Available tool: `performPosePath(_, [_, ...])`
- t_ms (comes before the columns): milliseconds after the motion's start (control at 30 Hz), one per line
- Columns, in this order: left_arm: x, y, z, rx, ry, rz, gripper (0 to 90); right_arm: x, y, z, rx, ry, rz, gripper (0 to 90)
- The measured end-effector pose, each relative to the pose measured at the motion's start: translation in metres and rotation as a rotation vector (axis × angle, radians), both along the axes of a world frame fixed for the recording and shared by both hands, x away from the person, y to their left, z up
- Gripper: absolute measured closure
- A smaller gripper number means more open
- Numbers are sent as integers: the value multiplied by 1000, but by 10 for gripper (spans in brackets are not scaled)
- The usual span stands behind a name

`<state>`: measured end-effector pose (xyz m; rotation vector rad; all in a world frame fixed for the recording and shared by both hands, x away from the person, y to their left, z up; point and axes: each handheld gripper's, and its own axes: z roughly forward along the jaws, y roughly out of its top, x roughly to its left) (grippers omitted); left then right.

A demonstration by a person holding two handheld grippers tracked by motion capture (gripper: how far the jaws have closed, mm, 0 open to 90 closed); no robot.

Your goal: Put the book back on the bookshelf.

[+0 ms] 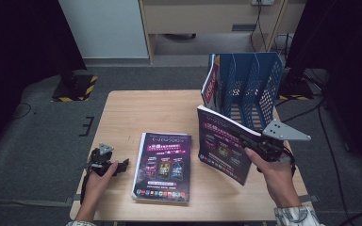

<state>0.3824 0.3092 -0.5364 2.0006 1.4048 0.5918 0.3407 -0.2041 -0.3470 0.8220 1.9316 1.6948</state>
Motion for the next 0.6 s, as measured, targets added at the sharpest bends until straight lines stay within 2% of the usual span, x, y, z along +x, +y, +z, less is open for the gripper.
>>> performPosePath(433, [0,0,0,-1,1,-3,28,-5,-19,-4,0,5,7,825])
performPosePath(600, [0,0,0,-2,1,-3,28,-10,-33,-5,9,1,-2,825])
